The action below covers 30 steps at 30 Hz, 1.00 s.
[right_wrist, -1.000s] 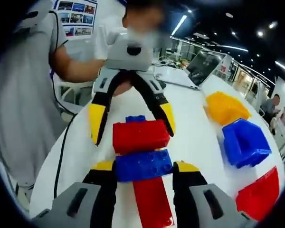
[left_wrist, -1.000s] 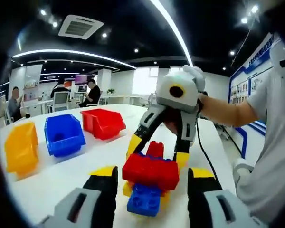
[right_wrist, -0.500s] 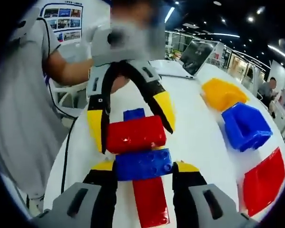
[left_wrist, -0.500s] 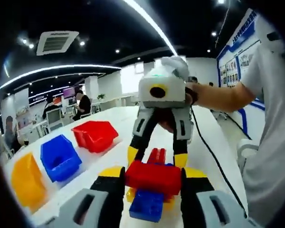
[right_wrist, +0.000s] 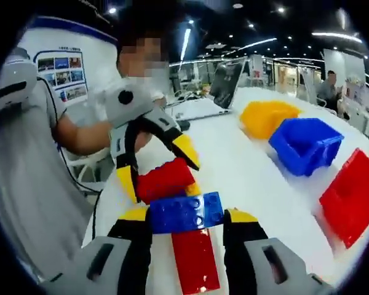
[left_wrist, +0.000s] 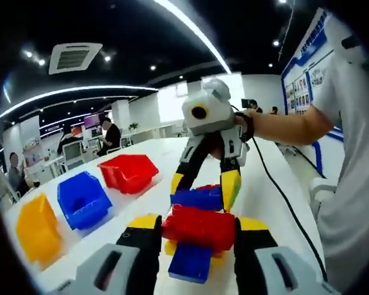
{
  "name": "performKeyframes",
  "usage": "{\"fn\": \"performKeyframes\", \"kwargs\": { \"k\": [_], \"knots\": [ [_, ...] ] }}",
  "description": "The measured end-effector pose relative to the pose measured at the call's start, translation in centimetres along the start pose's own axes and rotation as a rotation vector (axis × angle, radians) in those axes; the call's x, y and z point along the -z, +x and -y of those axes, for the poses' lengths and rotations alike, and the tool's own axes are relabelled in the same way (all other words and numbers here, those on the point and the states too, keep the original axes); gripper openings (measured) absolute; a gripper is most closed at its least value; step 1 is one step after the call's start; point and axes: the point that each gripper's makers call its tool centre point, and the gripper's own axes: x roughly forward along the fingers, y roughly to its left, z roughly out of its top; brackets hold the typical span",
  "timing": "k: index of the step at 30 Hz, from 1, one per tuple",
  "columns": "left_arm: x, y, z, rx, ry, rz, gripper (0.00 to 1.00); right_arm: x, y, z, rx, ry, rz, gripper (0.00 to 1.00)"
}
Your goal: Take apart the toy blocks one by one and place each separated block into its matching bin, sorting the blocks by their type until all the connected pieces are disassembled and separated into the correct bins
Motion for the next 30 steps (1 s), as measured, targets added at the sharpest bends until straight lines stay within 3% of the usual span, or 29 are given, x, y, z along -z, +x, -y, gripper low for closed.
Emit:
{"fn": "performKeyframes", "kwargs": {
  "k": [5,9,12,14,17,20,22,26,27,28,29,30],
  "knots": [
    [0.4,0.6,-0.7,0.007,-0.094,0.011,0.49,-2.1,-1.5,0.0,-0.031,0.159,0.176,0.46],
    [0.9,1.2,-0.9,0.001,-0.120,-0.008,0.58,-2.6,-2.1,0.9,-0.029,0.310,0.271,0.46],
    [0.0,1.2,-1.1,-0.007,-0.171,0.030,0.63,-3.1,-2.5,1.4,-0.038,0.436,0.350,0.46],
    [-1.4,0.8,-1.4,-0.002,-0.225,0.086,0.65,-3.7,-2.8,1.5,-0.052,0.486,0.397,0.46],
    [-4.2,-0.2,-2.1,0.005,-0.320,0.204,0.67,-4.8,-3.3,1.1,-0.076,0.519,0.457,0.46],
    [-7.3,-0.5,-1.8,0.043,-0.375,0.292,0.66,-7.3,-3.9,0.4,-0.122,0.528,0.562,0.46],
    [-8.4,0.0,-1.2,0.070,-0.404,0.291,0.57,-8.8,-4.0,-0.2,-0.143,0.513,0.616,0.46],
    [-8.5,1.4,-1.1,0.065,-0.480,0.267,0.41,-10.6,-3.7,-1.8,-0.210,0.472,0.672,0.46],
    [-8.7,1.6,-1.0,0.074,-0.506,0.284,0.40,-10.6,-3.6,-1.5,-0.185,0.454,0.680,0.46],
    [-8.5,1.6,-1.1,0.074,-0.500,0.278,0.39,-10.6,-3.6,-1.5,-0.187,0.462,0.680,0.46],
    [-8.4,1.6,-1.2,0.065,-0.488,0.278,0.33,-10.1,-3.5,-0.8,-0.140,0.457,0.669,0.46],
    [-8.2,1.5,-1.2,0.049,-0.418,0.276,0.31,-10.0,-3.3,-0.8,-0.142,0.458,0.670,0.47]
  ]
}}
